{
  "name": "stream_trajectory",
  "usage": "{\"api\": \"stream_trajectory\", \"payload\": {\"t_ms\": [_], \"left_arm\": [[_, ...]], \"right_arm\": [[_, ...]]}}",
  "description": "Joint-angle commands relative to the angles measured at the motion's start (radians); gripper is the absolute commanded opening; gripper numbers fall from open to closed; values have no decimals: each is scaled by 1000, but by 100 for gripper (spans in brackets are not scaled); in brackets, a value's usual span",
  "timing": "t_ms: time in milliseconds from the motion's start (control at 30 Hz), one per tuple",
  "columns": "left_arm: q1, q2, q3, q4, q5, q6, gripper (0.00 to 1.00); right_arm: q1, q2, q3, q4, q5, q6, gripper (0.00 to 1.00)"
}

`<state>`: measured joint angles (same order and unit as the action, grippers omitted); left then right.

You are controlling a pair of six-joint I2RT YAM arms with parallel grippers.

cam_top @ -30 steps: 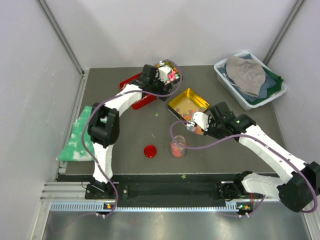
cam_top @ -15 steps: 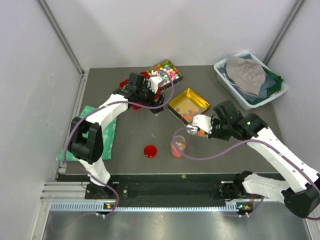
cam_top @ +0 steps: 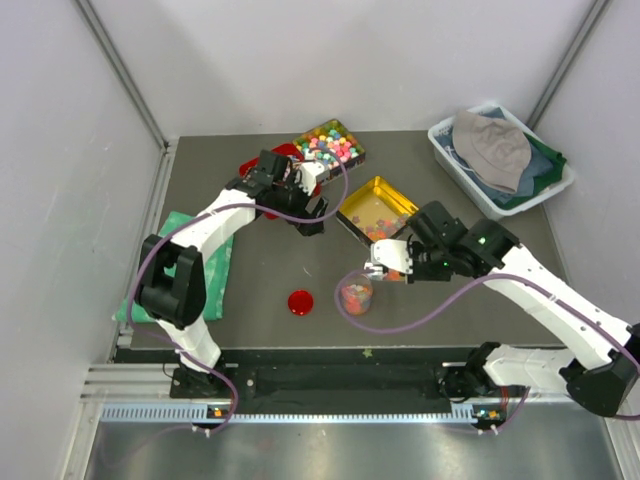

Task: Pack the candies
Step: Place the fake candies in the packing bottle.

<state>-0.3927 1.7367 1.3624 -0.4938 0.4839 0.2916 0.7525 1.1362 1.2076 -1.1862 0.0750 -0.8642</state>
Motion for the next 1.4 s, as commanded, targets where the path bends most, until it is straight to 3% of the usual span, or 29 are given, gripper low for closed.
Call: {"api": "stream_trajectory", "payload": {"t_ms": [0, 1367], "left_arm": [[9, -58, -11, 1, 30, 24, 99], [25, -72, -36, 20, 48, 1, 99]], "right_arm": [[28, 20, 38, -7, 9, -7, 0], [174, 120, 30, 11, 247, -68, 0]]}}
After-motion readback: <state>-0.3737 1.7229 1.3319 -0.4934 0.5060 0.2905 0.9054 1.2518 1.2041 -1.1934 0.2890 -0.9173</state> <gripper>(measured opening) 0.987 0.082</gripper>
